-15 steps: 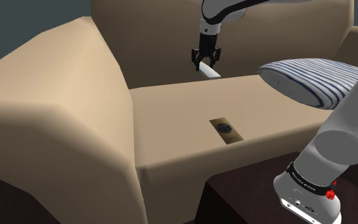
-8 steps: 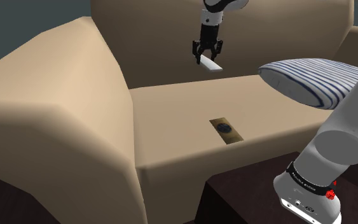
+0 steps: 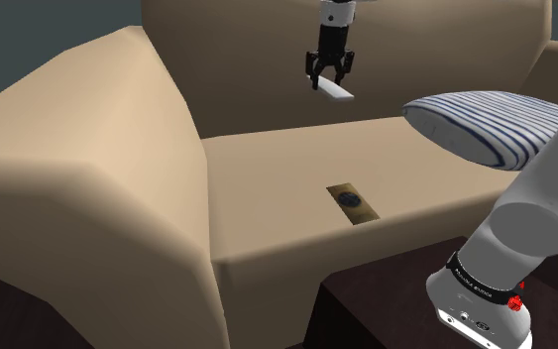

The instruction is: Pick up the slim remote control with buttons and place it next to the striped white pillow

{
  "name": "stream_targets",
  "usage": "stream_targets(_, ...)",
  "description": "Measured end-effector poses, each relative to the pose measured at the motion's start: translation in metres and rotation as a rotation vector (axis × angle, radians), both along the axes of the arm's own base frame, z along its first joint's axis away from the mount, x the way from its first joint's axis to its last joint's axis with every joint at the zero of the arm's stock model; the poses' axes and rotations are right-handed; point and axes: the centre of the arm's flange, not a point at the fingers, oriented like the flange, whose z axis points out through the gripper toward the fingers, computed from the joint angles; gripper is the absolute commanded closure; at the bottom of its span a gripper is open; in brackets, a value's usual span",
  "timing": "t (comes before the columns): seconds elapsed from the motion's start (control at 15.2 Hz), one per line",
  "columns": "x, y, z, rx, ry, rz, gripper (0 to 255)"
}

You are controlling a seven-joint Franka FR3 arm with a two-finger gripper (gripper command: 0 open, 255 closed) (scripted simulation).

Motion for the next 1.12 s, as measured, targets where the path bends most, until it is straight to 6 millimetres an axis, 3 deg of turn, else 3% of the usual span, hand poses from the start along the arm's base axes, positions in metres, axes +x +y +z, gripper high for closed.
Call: stream_targets(1.12, -0.069, -0.213, 0.003, 0.0, 0.0, -0.001, 255)
